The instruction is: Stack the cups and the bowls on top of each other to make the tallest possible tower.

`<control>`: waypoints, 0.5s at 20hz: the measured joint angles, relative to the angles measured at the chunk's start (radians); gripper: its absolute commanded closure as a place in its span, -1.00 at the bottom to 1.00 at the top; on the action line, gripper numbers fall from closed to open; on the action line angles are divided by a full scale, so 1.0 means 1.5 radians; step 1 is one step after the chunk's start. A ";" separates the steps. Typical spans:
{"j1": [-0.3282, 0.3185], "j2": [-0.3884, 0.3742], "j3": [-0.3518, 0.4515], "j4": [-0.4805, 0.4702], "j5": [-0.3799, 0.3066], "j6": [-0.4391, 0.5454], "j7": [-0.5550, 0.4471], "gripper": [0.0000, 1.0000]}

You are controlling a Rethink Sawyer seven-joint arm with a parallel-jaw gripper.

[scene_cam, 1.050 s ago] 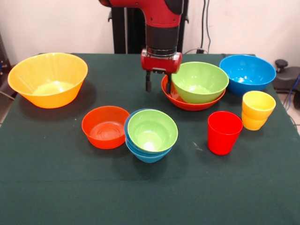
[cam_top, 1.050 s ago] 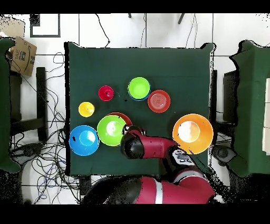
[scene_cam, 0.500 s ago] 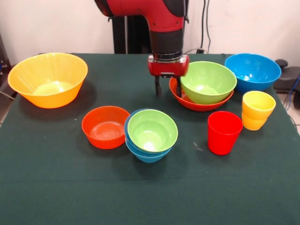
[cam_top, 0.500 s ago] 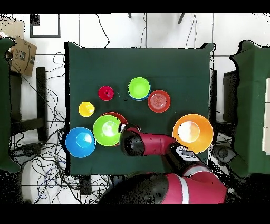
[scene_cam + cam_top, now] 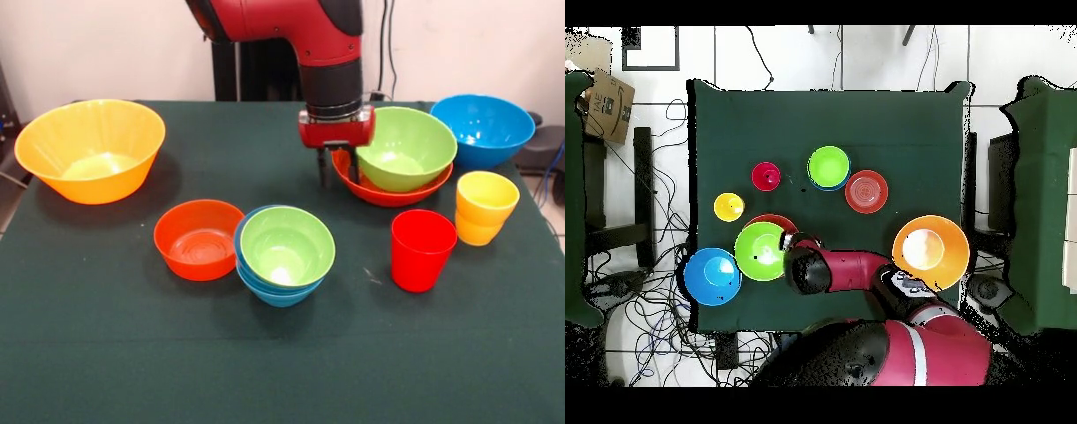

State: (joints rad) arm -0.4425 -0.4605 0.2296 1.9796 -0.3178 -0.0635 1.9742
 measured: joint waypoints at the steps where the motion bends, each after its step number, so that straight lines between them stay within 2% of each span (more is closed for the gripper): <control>1: 0.001 -0.003 0.005 0.005 -0.002 0.000 0.000 1.00; 10: 0.005 -0.004 0.008 0.017 -0.007 0.000 0.000 1.00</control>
State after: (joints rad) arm -0.4344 -0.4665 0.2418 2.0055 -0.3278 -0.0632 1.9742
